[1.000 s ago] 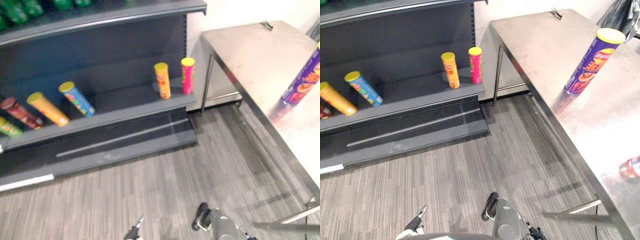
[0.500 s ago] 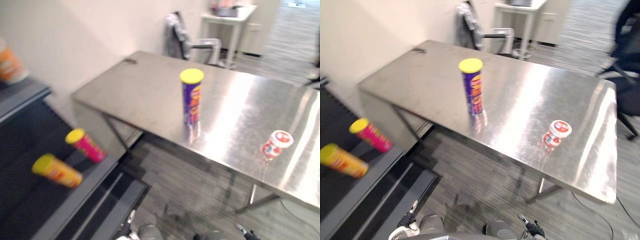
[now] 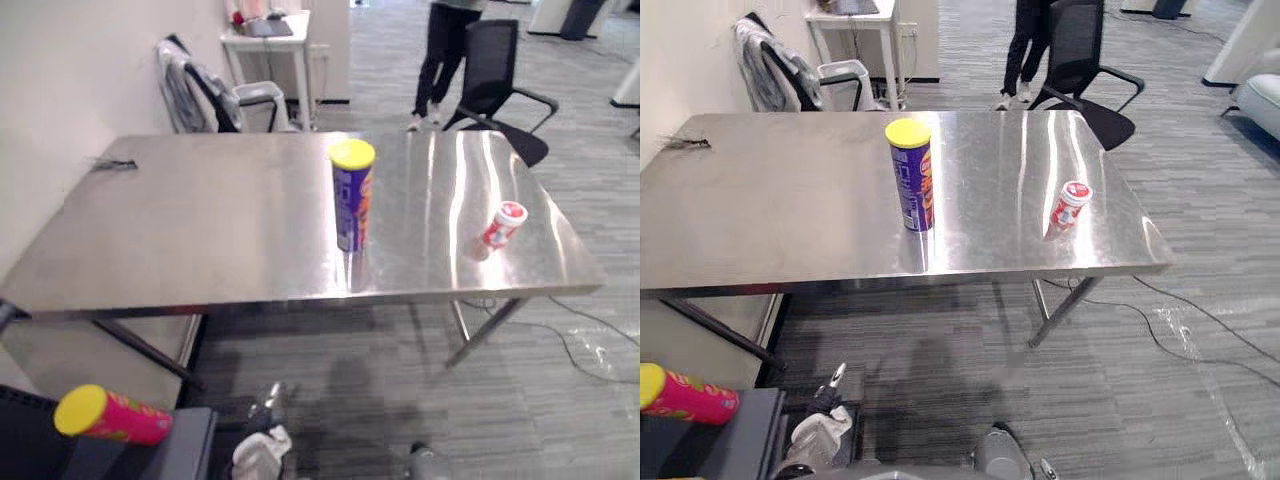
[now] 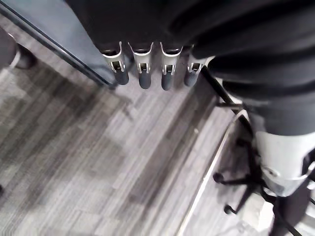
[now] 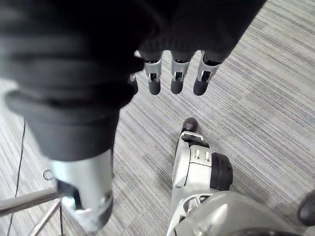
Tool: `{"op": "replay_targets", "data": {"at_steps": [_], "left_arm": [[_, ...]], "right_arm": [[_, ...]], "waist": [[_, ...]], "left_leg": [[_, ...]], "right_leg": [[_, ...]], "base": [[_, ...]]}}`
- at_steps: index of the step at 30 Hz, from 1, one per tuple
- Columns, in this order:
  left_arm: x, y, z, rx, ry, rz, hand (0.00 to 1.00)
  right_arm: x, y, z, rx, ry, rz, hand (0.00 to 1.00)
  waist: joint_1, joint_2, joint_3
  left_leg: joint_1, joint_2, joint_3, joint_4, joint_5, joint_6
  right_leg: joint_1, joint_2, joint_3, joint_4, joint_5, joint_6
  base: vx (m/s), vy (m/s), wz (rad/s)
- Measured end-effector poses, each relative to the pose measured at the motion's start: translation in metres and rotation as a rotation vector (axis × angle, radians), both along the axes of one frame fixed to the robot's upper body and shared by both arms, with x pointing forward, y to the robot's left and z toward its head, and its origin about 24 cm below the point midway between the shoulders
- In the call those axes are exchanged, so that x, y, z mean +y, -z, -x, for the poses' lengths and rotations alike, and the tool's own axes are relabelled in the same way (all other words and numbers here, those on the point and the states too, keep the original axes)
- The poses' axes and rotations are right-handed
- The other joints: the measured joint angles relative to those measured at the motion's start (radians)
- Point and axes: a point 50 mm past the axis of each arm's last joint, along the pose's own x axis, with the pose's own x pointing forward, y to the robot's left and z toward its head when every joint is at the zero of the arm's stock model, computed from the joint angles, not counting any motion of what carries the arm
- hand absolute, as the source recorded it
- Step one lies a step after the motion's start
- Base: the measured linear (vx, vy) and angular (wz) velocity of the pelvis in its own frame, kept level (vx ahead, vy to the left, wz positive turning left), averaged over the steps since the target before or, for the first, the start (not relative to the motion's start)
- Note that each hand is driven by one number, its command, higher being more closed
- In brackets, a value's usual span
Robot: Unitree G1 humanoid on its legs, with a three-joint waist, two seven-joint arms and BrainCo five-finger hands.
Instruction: Put the gum and the chips on the shelf.
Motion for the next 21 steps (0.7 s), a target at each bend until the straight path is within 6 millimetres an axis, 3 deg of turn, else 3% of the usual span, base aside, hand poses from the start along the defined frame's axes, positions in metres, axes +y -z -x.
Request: {"op": "replay_targets", "data": {"at_steps": [1, 2, 3, 4, 5, 6, 9, 10, 11, 12, 14, 15, 21], "left_arm": [[-0.002, 0.0, 0.0, 0.001, 0.02, 0.0, 0.0], [-0.002, 0.001, 0.0, 0.005, 0.024, -0.002, 0.0], [-0.002, 0.003, 0.007, 0.023, 0.022, -0.001, 0.0], [-0.005, 0.007, 0.016, 0.054, 0.018, 0.012, 0.0], [-0.005, 0.009, 0.02, 0.069, 0.013, 0.017, 0.0], [-0.005, 0.012, 0.027, 0.091, 0.008, 0.022, 0.0], [0.01, 0.015, 0.046, 0.131, -0.058, 0.006, 0.0], [0.014, 0.017, 0.053, 0.143, -0.089, 0.004, 0.0], [0.018, 0.019, 0.063, 0.168, -0.114, 0.003, 0.0], [0.02, 0.021, 0.07, 0.195, -0.122, 0.004, 0.0], [0.023, 0.023, 0.076, 0.229, -0.104, 0.0, 0.0], [0.049, 0.021, 0.082, 0.301, 0.03, -0.086, 0.0], [0.049, 0.021, 0.082, 0.3, 0.031, -0.085, 0.0]], "right_arm": [[0.0, 0.0, -0.001, -0.007, 0.02, -0.004, 0.0], [0.0, 0.0, -0.001, -0.008, 0.025, -0.005, 0.0], [0.0, 0.0, -0.002, -0.011, 0.035, -0.002, 0.0], [-0.002, 0.0, -0.001, -0.005, 0.037, 0.003, 0.0], [-0.002, 0.0, 0.004, 0.01, 0.038, -0.001, 0.0], [0.0, 0.001, 0.012, 0.036, 0.031, -0.008, 0.0], [-0.002, 0.001, 0.009, 0.04, -0.01, -0.007, 0.0], [-0.002, 0.001, 0.007, 0.034, -0.018, -0.006, 0.0], [-0.002, 0.0, 0.0, 0.018, -0.021, -0.006, 0.0], [-0.002, 0.0, -0.008, 0.002, -0.024, -0.008, 0.0], [-0.007, 0.0, -0.023, -0.017, -0.037, -0.005, 0.0], [-0.017, -0.002, -0.054, -0.012, -0.224, 0.002, 0.0], [-0.017, -0.002, -0.054, -0.012, -0.223, 0.001, 0.0]], "waist": [[0.0, 0.006, 0.005], [0.007, 0.002, 0.009], [0.017, 0.002, 0.013], [0.011, 0.013, 0.02], [0.013, 0.012, 0.02], [0.018, 0.013, 0.021], [0.034, 0.01, 0.02], [0.057, 0.002, 0.018], [0.082, -0.011, 0.009], [0.088, -0.025, 0.003], [0.087, -0.031, -0.004], [0.071, -0.089, 0.041], [0.07, -0.088, 0.042]], "left_leg": [[-0.005, 0.0, 0.043, 0.004, -0.026, 0.037], [-0.013, -0.001, 0.069, 0.013, -0.027, 0.039], [-0.028, 0.005, 0.112, 0.02, -0.024, 0.062], [-0.042, 0.018, 0.141, 0.018, -0.011, 0.095], [-0.045, 0.024, 0.148, 0.017, -0.002, 0.103], [-0.046, 0.034, 0.151, 0.015, 0.013, 0.104], [-0.031, 0.06, 0.165, -0.027, 0.061, 0.085], [-0.01, 0.063, 0.187, -0.057, 0.081, 0.07], [-0.011, 0.066, 0.205, -0.089, 0.103, 0.051], [-0.016, 0.067, 0.203, -0.123, 0.121, 0.043], [-0.015, 0.048, 0.153, -0.252, 0.203, 0.023], [0.092, -0.042, 0.012, -0.536, 0.386, 0.002], [0.093, -0.041, 0.01, -0.535, 0.386, 0.002]], "right_leg": [[-0.022, -0.01, -0.034, -0.029, 0.044, -0.011], [-0.039, -0.017, -0.069, -0.039, 0.07, -0.026], [-0.058, -0.037, -0.191, -0.097, 0.148, -0.078], [-0.061, -0.058, -0.336, -0.097, 0.15, -0.095], [-0.066, -0.07, -0.397, -0.036, 0.109, -0.094], [-0.066, -0.078, -0.439, 0.113, 0.022, -0.111], [-0.017, -0.106, -0.445, 0.286, -0.043, -0.132], [0.013, -0.134, -0.464, 0.274, -0.043, -0.132], [0.064, -0.162, -0.505, 0.177, -0.055, -0.094], [0.092, -0.161, -0.54, 0.099, -0.075, -0.065], [0.141, -0.145, -0.582, -0.07, -0.082, -0.055], [0.266, -0.15, -0.684, -0.261, -0.12, -0.024], [0.269, -0.15, -0.691, -0.261, -0.12, -0.024]], "base": [[-0.23, 0.225, -0.92], [-0.29, 0.23, -1.12], [-0.25, 0.151, -1.01], [-0.24, 0.111, -0.8], [-0.19, 0.011, -0.35], [-0.17, -0.009, -0.1], [-0.12, -0.083, -0.23], [-0.09, -0.198, -0.67], [-0.11, -0.293, -0.64], [-0.11, -0.275, -0.39], [-0.08, -0.26, 0.05], [-0.04, -0.142, 0.1], [0.0, 0.0, 0.01]]}}
